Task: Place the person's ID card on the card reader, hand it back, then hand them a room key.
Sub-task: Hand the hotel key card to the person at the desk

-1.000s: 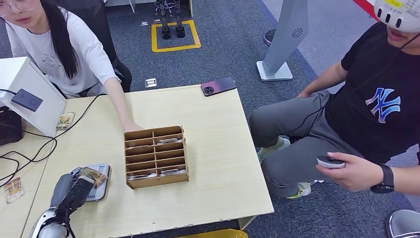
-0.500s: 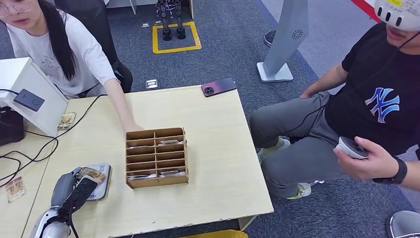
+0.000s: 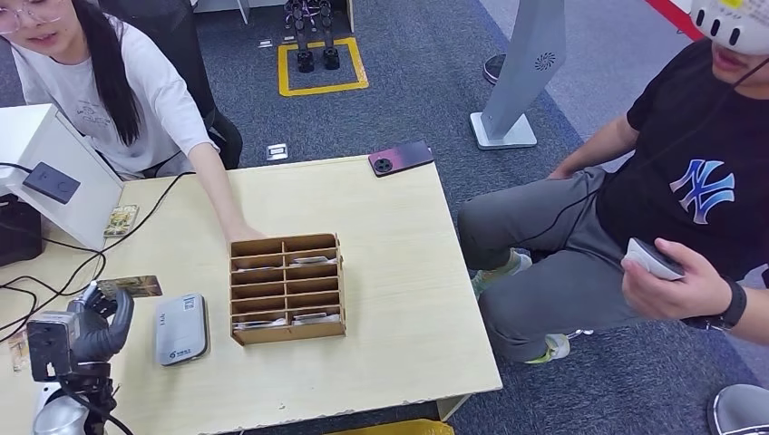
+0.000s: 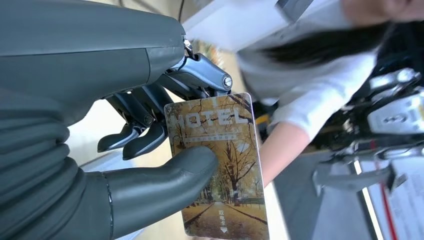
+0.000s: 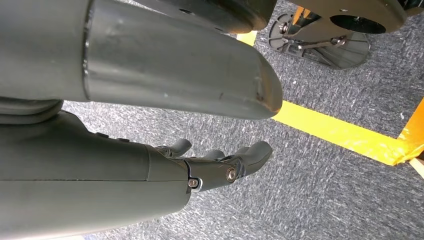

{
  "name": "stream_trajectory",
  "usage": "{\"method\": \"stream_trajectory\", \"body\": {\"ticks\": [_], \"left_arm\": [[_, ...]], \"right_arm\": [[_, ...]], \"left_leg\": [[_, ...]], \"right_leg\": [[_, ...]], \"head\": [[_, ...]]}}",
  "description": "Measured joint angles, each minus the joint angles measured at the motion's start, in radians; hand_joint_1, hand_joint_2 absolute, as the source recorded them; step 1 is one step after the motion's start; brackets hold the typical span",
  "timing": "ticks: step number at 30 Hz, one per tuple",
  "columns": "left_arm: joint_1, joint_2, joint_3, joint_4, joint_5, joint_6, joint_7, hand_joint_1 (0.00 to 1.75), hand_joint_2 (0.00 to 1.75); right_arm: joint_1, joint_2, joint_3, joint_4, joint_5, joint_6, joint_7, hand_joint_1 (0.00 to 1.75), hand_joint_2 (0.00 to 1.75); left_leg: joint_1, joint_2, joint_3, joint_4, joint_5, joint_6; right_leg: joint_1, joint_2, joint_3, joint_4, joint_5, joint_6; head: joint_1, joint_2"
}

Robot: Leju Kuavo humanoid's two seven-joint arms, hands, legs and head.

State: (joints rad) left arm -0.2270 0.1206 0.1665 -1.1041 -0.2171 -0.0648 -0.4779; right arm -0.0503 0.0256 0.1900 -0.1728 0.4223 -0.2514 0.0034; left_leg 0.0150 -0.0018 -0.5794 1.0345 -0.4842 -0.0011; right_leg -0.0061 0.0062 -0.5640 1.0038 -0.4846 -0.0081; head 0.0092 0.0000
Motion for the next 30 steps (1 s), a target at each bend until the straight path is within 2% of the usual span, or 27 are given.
{"method": "stream_trajectory", "body": {"ticks": [11,18,21,26,30], "left_arm": [[-0.017,-0.017,0.055,-0.074,0.034,0.007,-0.017,1.75,1.75],[-0.052,-0.026,0.061,-0.098,0.017,0.068,-0.04,1.75,1.75],[-0.068,-0.027,0.063,-0.105,-0.049,0.147,-0.056,1.75,1.75],[-0.098,-0.02,0.063,-0.103,-0.284,0.386,-0.098,1.75,1.75],[-0.113,-0.011,0.063,-0.09,-0.396,0.511,-0.115,1.75,1.75]], "right_arm": [[0.0,0.0,0.0,0.0,0.007,0.0,0.005,0.0,0.0],[-0.001,0.001,0.0,0.0,0.019,0.0,0.005,0.0,0.0],[-0.001,0.002,0.0,0.0,0.03,0.002,0.005,0.0,0.0],[-0.003,0.005,0.0,0.0,0.051,0.005,0.005,0.0,0.0],[-0.004,0.007,0.0,0.0,0.064,0.01,0.007,0.0,0.0]], "left_leg": [[0.0,0.0,-0.001,0.0,0.0,0.0],[0.0,0.0,-0.001,0.0,0.0,0.0],[0.0,0.0,-0.001,0.0,0.0,0.0],[0.0,0.0,-0.001,0.0,0.0,0.0],[0.0,0.0,-0.001,0.0,0.0,0.0]], "right_leg": [[0.0,0.0,-0.001,0.0,0.0,0.0],[0.0,0.0,-0.001,0.0,0.0,0.0],[0.0,0.0,-0.001,0.0,0.0,0.0],[0.0,0.0,-0.001,0.0,0.0,0.0],[0.0,0.0,-0.002,0.0,0.0,0.0]], "head": [[0.0,0.0],[0.0,0.0],[0.0,0.0],[0.0,0.0],[0.0,0.0]]}}
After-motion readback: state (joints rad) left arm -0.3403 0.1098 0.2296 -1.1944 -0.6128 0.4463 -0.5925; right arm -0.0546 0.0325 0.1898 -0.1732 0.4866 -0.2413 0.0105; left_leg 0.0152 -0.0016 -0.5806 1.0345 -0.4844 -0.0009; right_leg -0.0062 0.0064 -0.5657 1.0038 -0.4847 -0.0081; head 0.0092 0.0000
